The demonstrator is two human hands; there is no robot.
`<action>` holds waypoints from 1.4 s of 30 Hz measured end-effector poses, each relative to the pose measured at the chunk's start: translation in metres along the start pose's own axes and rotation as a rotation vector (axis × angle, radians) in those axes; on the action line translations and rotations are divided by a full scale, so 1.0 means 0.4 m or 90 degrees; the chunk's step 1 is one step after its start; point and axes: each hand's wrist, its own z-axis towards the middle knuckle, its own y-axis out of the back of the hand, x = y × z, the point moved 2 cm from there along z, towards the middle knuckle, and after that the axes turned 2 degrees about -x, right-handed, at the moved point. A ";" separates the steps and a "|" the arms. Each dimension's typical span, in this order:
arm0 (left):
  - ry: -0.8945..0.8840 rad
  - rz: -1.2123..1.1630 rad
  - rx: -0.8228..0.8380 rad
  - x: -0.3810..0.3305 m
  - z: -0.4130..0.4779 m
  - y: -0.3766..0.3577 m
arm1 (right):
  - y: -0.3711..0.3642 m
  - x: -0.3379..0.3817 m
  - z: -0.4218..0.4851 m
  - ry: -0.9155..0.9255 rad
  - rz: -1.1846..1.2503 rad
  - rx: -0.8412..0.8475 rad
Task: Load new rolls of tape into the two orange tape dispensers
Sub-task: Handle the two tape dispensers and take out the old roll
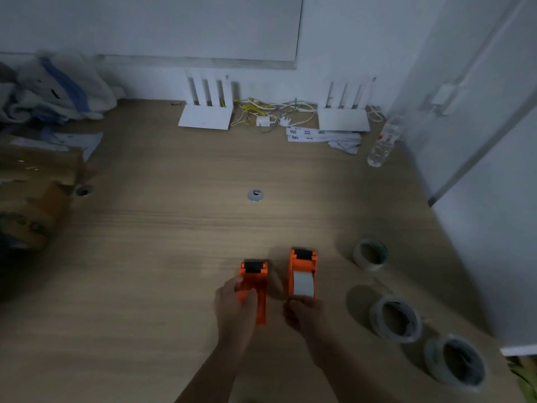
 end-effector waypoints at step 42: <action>0.093 -0.238 0.336 -0.184 -0.145 -0.109 | 0.182 0.005 -0.011 -0.001 0.023 -0.074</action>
